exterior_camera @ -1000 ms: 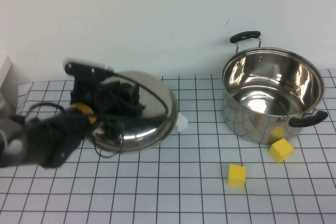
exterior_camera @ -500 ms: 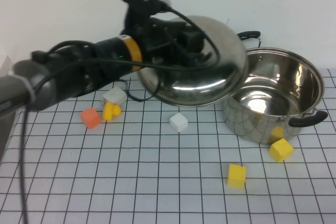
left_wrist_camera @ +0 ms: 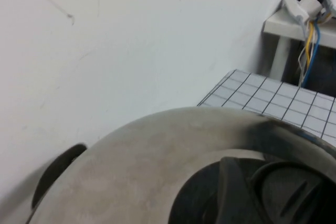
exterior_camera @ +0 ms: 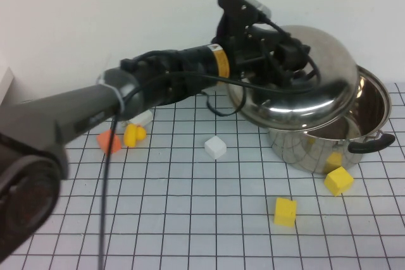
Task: Cover the pot
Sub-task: Place the pot lid on the pot
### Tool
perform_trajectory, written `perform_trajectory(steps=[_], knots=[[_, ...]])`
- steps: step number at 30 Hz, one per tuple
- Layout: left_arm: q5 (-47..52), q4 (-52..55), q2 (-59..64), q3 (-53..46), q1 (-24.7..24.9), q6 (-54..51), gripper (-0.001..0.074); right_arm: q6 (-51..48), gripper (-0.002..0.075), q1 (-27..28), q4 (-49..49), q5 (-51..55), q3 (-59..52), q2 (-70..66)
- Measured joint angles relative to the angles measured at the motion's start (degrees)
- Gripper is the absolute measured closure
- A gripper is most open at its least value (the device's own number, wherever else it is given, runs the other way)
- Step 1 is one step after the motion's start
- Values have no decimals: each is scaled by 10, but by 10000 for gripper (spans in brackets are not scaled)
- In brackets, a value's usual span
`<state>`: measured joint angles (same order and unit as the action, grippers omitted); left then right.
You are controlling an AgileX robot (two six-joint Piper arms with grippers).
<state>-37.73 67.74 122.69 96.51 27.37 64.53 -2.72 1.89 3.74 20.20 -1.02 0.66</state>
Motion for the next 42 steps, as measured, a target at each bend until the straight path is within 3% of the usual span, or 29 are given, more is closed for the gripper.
perform_trajectory(steps=[13, 20, 31, 42], knots=[[-18, -4, 125, 174, 30, -28, 402, 0, 717, 0, 0, 0, 0, 0], [-17, -94, 185, 229, 43, -98, 402, 0, 717, 0, 0, 0, 0, 0], [-20, -183, 222, 252, 51, -134, 402, 0, 717, 0, 0, 0, 0, 0], [-2, -196, 236, 252, 53, -101, 402, 0, 717, 0, 1, 0, 0, 0]])
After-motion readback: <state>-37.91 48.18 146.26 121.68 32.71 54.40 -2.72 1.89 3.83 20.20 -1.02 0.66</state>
